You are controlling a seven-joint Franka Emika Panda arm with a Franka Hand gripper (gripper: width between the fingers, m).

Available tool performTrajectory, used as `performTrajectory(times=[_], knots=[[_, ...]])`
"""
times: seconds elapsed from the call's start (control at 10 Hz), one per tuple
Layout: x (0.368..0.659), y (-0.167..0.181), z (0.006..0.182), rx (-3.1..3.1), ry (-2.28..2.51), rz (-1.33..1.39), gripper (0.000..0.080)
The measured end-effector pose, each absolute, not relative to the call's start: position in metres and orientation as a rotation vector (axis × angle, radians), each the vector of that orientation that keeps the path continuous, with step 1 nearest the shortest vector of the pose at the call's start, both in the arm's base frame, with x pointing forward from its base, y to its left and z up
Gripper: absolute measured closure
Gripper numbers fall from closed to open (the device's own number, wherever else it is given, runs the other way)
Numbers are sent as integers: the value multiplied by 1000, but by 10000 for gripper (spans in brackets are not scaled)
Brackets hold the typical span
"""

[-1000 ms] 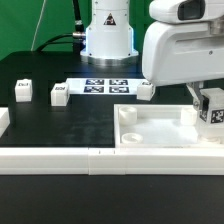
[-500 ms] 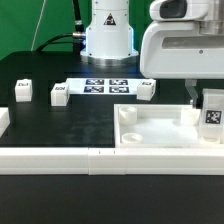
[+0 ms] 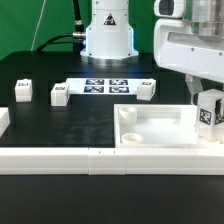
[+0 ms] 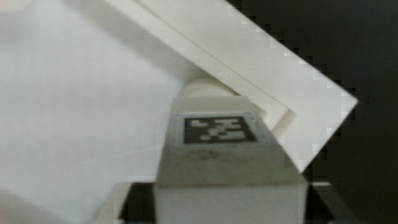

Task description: Assemble one leg

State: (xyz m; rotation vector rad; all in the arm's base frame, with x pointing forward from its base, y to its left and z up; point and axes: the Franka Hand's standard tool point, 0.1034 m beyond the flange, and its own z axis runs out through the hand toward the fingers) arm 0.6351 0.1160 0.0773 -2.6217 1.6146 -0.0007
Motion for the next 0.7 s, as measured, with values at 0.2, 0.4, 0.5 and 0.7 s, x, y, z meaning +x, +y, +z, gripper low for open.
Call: performTrajectory(times=[0.2, 0.4, 0.5, 0.7], knots=[[633, 117, 77, -2462, 1871, 21, 509], [633, 115, 77, -2333, 2007, 51, 509], [633, 116, 77, -2240, 2103, 65, 509], [633, 117, 77, -2283, 2054, 64, 419]])
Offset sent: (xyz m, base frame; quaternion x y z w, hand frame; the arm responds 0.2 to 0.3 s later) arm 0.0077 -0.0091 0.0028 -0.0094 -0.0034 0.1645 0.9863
